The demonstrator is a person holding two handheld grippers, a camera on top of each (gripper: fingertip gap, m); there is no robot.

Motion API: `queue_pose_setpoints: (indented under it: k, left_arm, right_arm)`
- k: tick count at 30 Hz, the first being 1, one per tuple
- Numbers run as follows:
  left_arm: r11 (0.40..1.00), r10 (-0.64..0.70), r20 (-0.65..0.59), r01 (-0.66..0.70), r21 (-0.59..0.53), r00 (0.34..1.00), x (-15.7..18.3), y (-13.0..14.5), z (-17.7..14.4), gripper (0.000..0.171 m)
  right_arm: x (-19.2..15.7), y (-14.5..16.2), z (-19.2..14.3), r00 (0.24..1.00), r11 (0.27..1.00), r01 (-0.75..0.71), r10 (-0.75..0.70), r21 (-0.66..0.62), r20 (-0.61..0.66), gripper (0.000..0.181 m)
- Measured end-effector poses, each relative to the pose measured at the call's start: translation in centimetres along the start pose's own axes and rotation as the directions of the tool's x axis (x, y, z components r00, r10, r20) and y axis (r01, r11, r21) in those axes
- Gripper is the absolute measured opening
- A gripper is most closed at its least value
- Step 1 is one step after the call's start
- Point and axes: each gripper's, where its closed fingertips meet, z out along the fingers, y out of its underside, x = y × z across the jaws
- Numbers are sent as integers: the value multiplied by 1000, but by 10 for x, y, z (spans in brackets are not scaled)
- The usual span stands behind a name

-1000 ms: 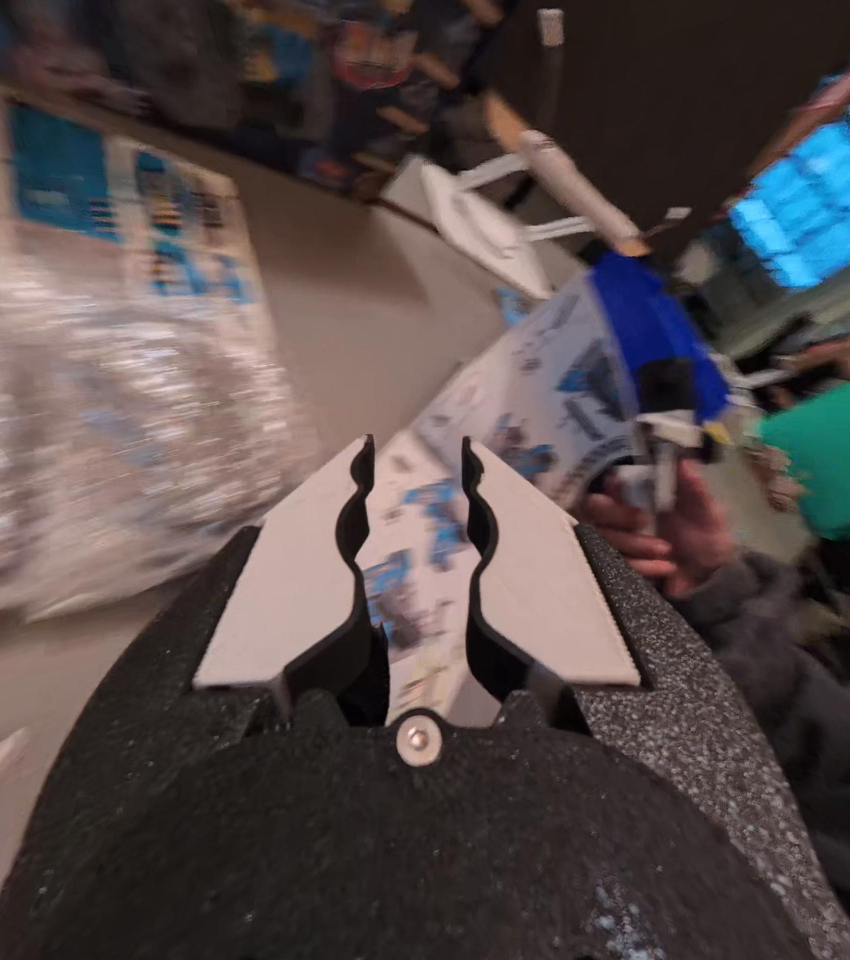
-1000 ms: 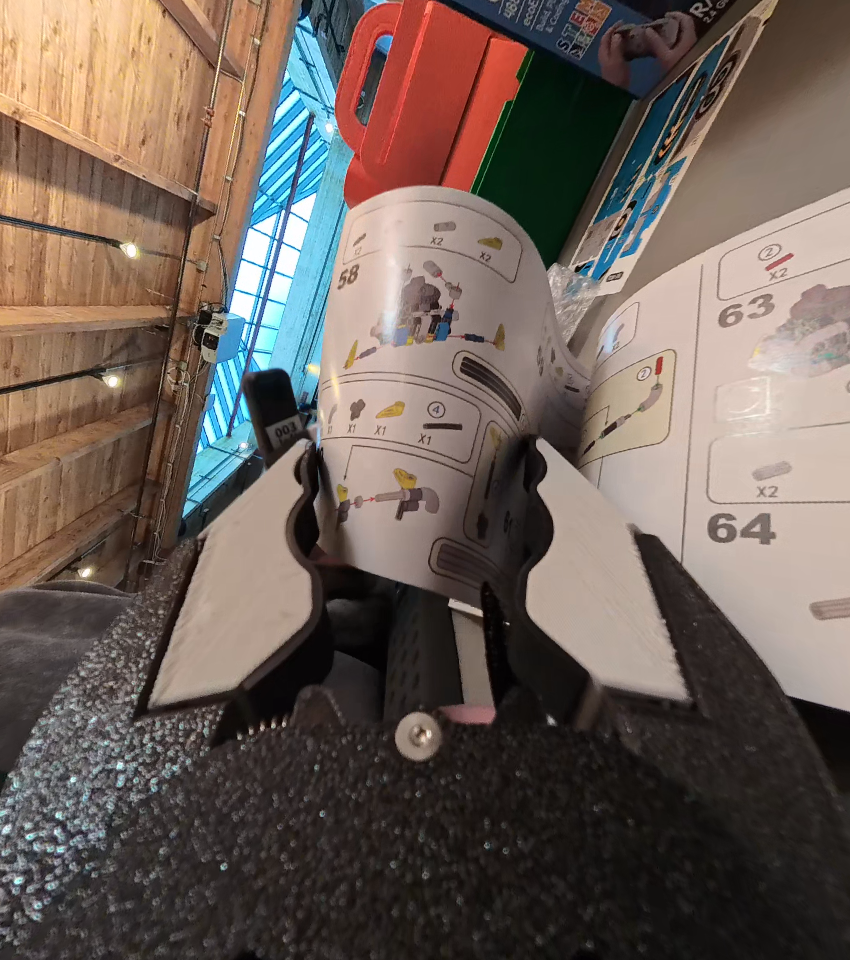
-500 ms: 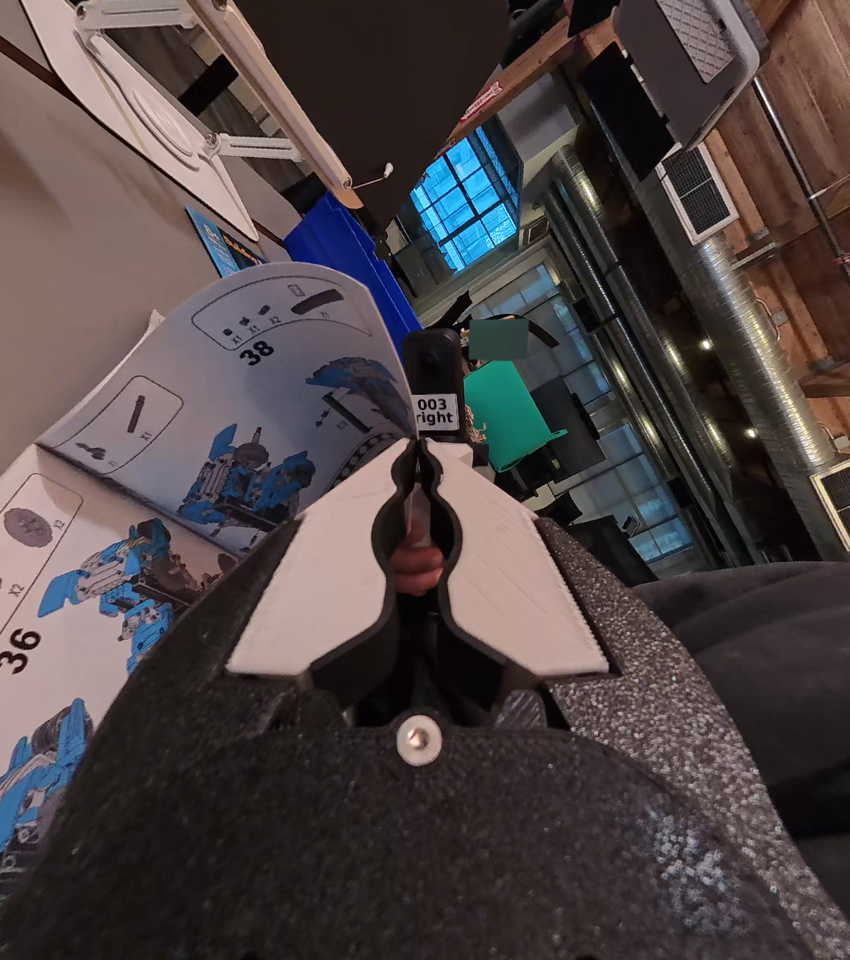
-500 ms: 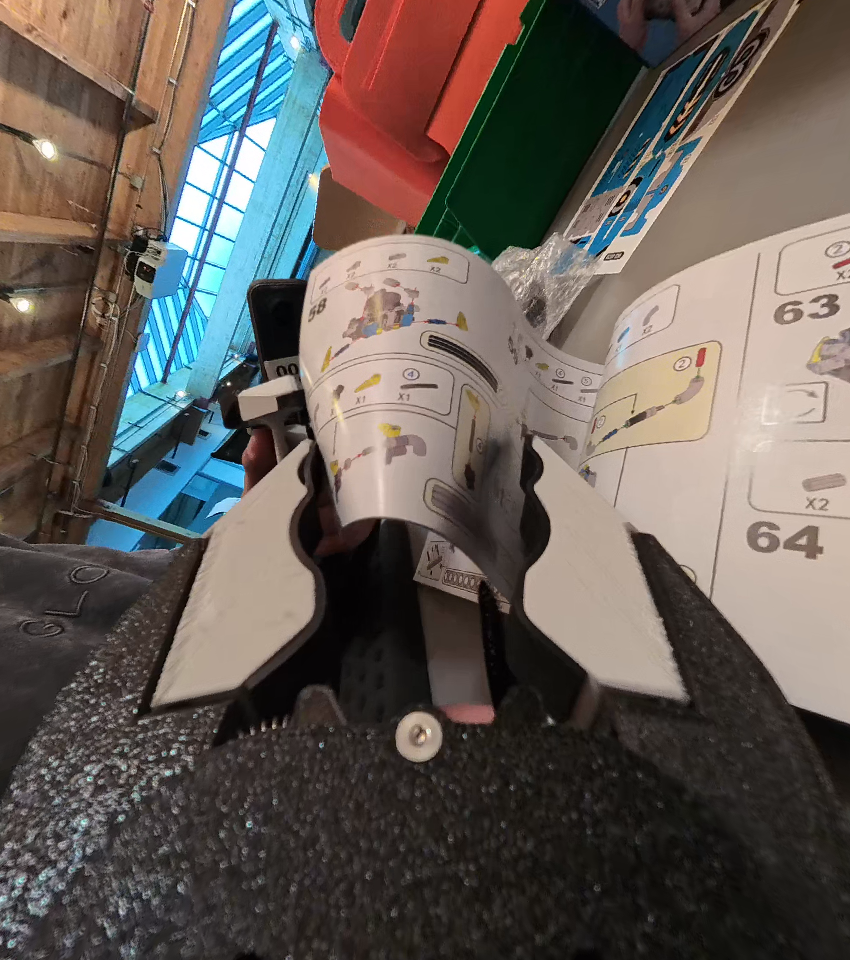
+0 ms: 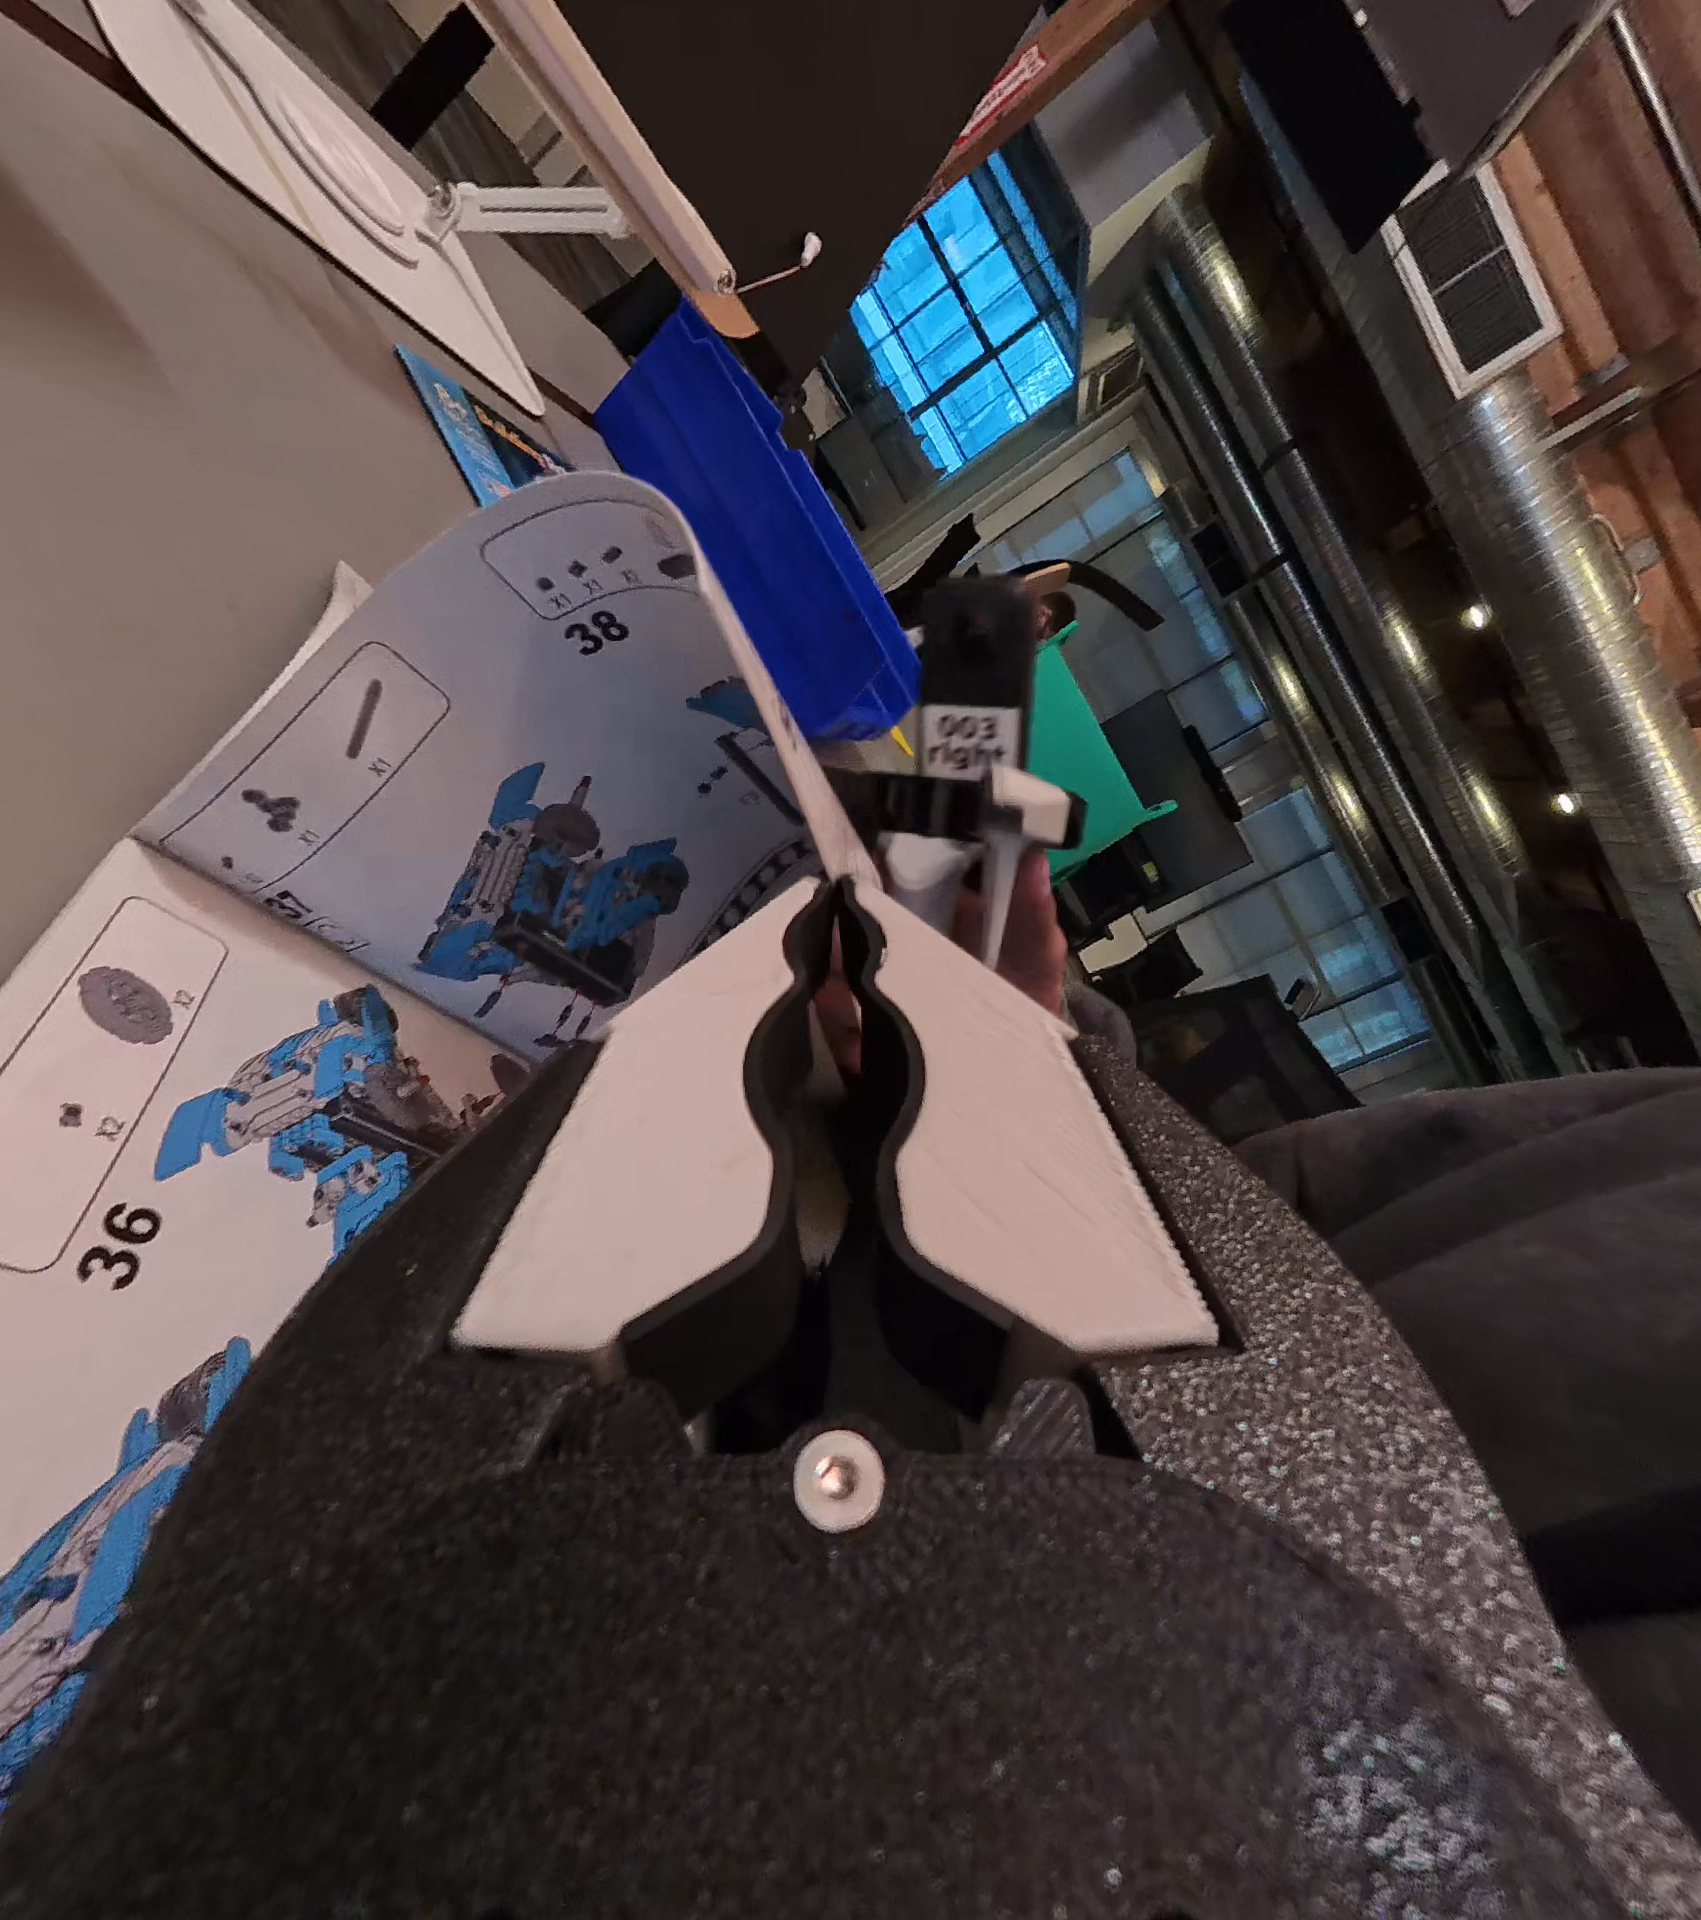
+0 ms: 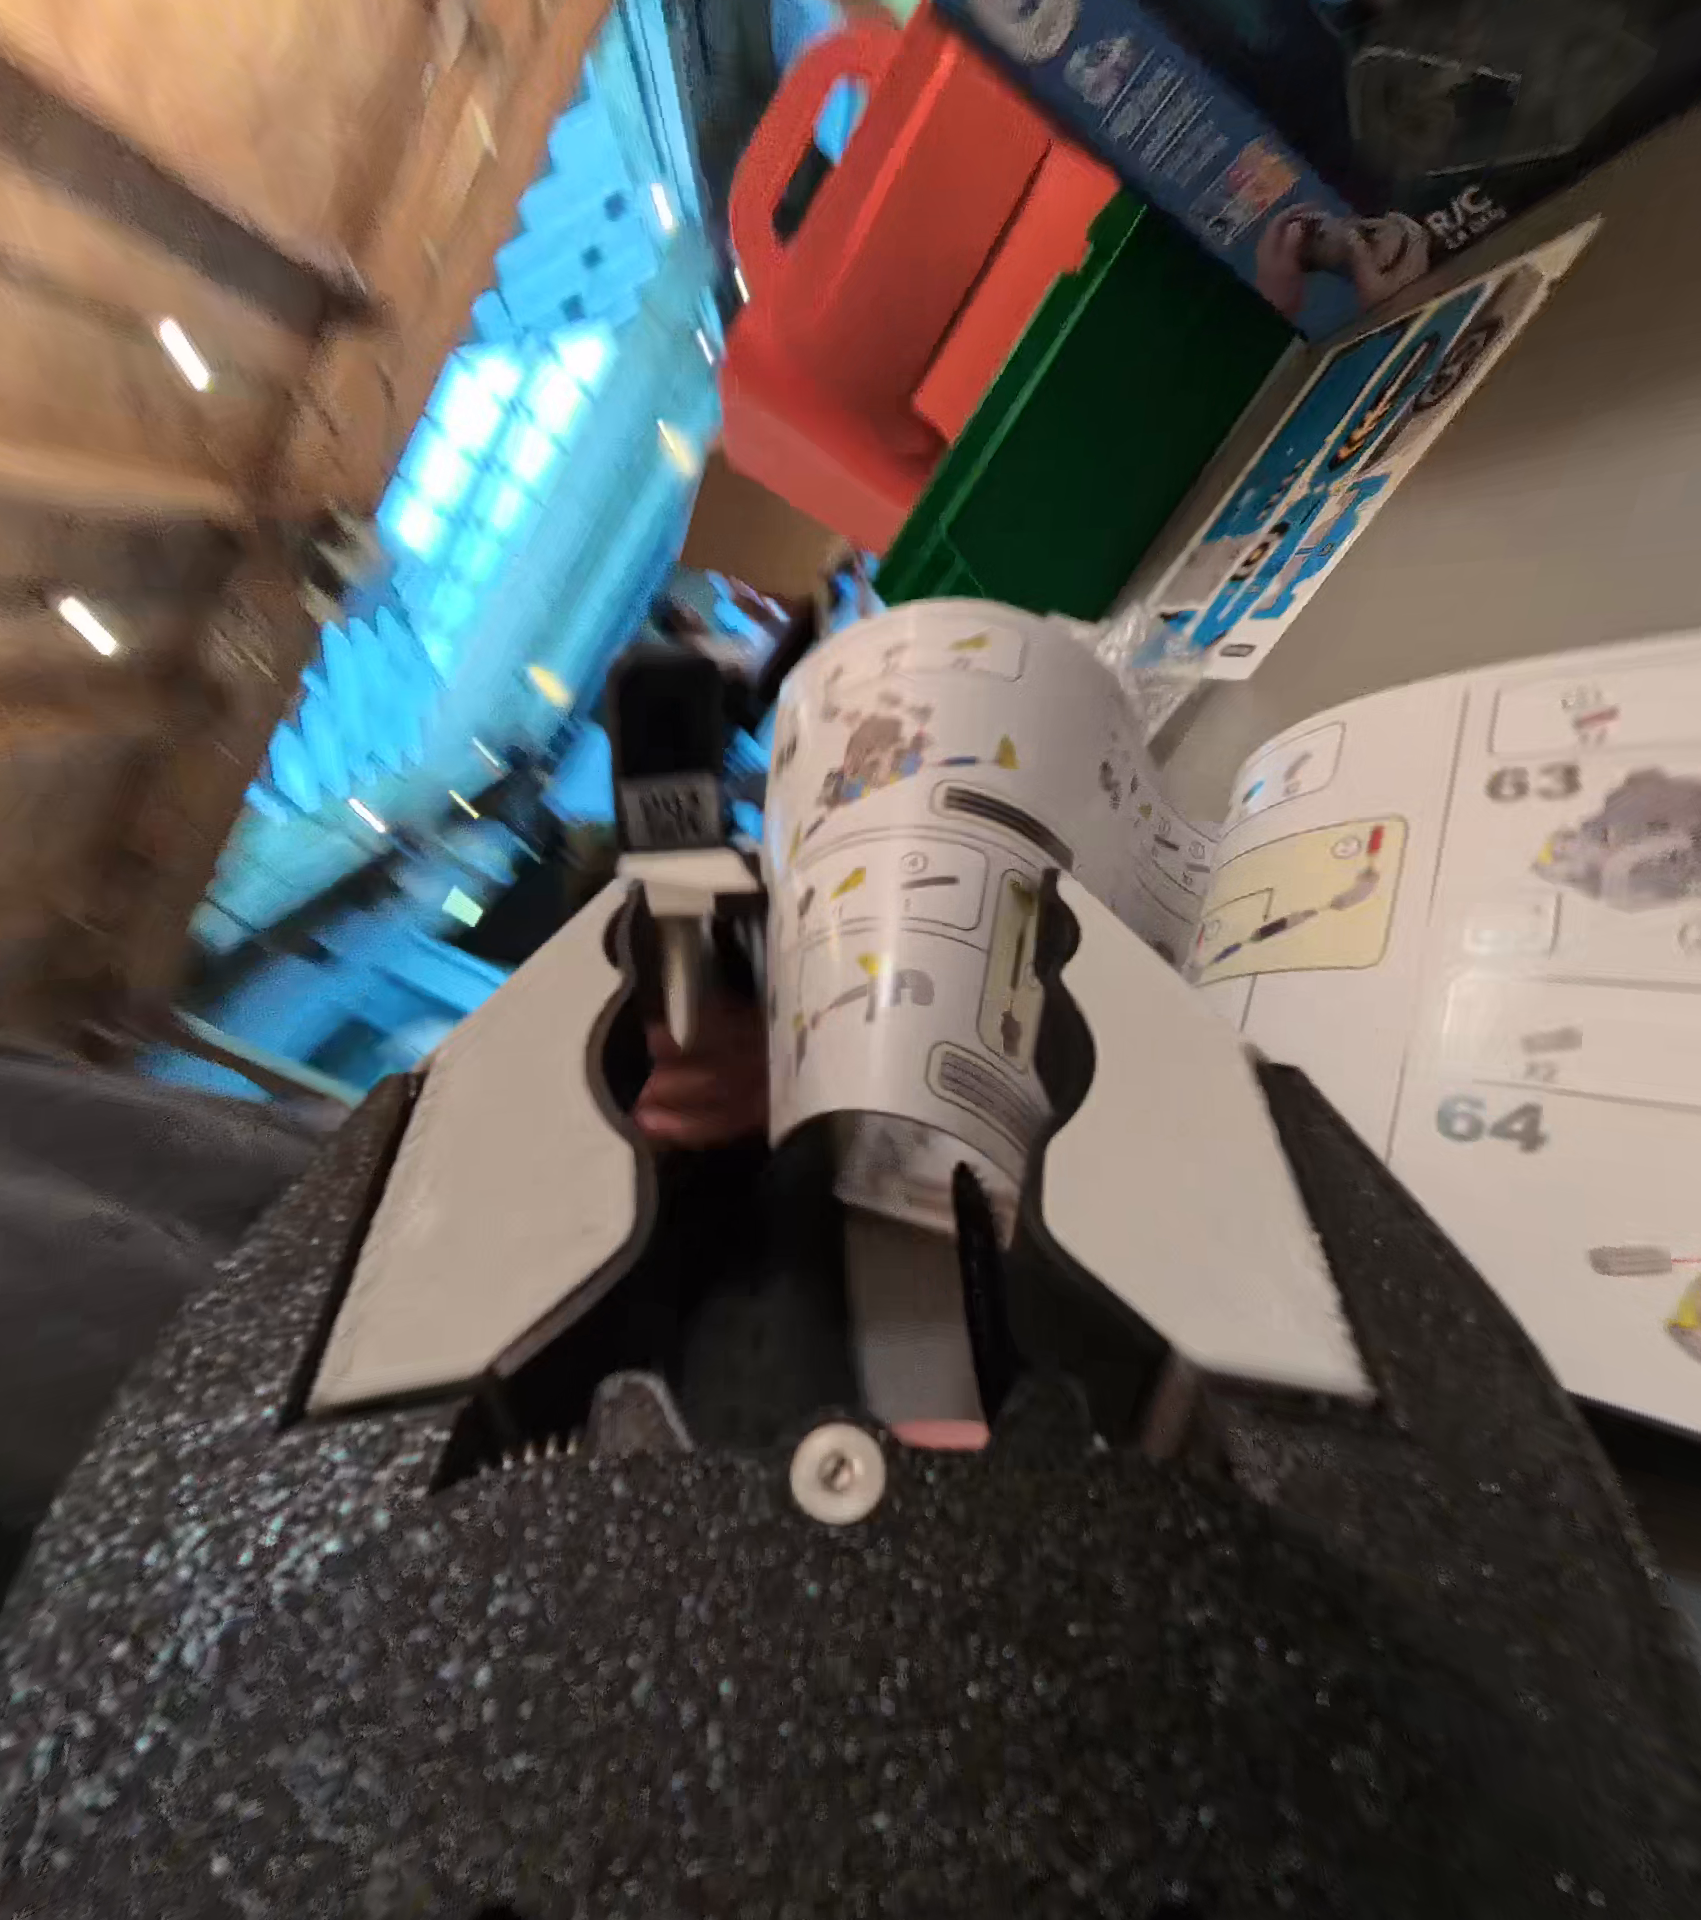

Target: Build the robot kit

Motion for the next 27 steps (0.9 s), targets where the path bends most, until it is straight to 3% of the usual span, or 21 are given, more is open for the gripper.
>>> queue_pose_setpoints:
  k: [1,3,5,7,11,15,19,22,25,27]
  left_arm:
    - [1000,14,-16,-14,-16,1000,3,1,1,0]
    - [996,50,-36,-53,-72,998,8,6,5,0]
    - [992,82,-34,-84,-91,996,7,3,10,0]
    - [994,61,-58,-66,-86,996,7,-5,14,0]
    - [997,31,-69,-36,-67,997,-1,-16,17,0]
    - [998,11,-81,-17,-66,997,-2,-16,21,0]
    - [996,54,9,-53,-73,999,-14,-14,25,0]
    - [994,95,72,-92,-55,993,-19,-18,25,20]
    - [985,171,207,-163,-54,963,-38,-24,17,35]
    - [984,180,230,-172,-56,956,-42,-25,15,37]
  right_arm:
    - [0,10,0,990,988,120,-126,-94,-61,74]
    - [13,30,-1,907,898,318,-381,-304,-179,68]
    - [15,26,0,844,849,401,-489,-345,-220,59]
    - [15,20,2,870,875,367,-443,-314,-217,44]
    - [23,10,-5,954,960,194,-232,-199,-188,30]
    - [32,-1,-16,991,997,11,-22,-77,-133,33]
    - [25,-2,-15,996,996,-76,74,-41,-44,37]
    - [13,-9,-16,982,985,-173,173,-2,79,52]
    - [9,-21,-23,979,983,-176,169,53,114,58]
    - [8,-28,-29,989,989,-119,110,88,94,57]
